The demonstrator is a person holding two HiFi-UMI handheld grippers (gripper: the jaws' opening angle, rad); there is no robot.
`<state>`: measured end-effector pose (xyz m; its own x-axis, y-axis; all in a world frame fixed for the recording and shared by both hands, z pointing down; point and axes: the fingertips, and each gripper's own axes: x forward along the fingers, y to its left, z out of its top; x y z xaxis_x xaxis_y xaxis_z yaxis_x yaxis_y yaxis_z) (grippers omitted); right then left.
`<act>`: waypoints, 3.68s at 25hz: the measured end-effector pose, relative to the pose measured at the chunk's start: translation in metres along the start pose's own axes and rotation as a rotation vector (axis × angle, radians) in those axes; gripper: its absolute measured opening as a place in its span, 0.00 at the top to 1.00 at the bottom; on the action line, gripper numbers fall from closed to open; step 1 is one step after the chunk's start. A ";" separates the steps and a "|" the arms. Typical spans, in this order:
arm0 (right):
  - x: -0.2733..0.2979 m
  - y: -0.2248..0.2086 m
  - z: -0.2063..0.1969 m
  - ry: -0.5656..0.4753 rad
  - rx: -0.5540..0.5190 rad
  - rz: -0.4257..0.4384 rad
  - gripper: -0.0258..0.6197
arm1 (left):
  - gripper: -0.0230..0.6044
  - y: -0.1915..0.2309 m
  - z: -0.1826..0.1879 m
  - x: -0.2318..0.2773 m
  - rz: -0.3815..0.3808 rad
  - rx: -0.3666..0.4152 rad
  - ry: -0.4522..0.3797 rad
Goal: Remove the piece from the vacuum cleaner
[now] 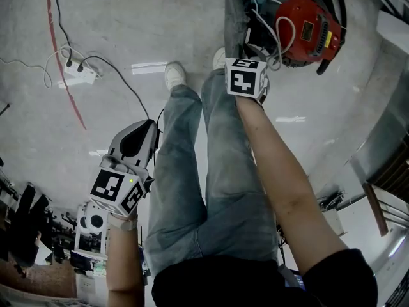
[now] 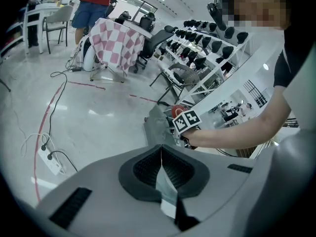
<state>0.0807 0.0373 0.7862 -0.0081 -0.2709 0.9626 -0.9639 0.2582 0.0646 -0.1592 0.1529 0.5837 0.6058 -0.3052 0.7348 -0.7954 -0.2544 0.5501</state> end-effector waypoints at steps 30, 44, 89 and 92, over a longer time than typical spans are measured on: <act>-0.002 0.126 0.021 -0.057 0.077 0.401 0.88 | 0.93 -0.003 -0.004 -0.001 0.034 -0.024 -0.020; -0.072 0.130 0.042 -0.117 0.047 0.501 0.88 | 0.93 -0.005 0.018 -0.013 0.077 -0.023 -0.100; -0.586 -0.081 0.224 -0.691 0.107 0.368 0.88 | 0.93 -0.264 0.344 -0.182 -0.099 0.470 -0.449; -0.612 -0.083 0.235 -0.749 0.091 0.366 0.88 | 0.93 -0.277 0.366 -0.200 -0.093 0.511 -0.493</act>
<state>0.1034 -0.0361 0.1296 -0.4687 -0.7372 0.4867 -0.8833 0.3829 -0.2706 -0.0537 -0.0514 0.1390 0.7047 -0.6098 0.3627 -0.7048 -0.6605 0.2588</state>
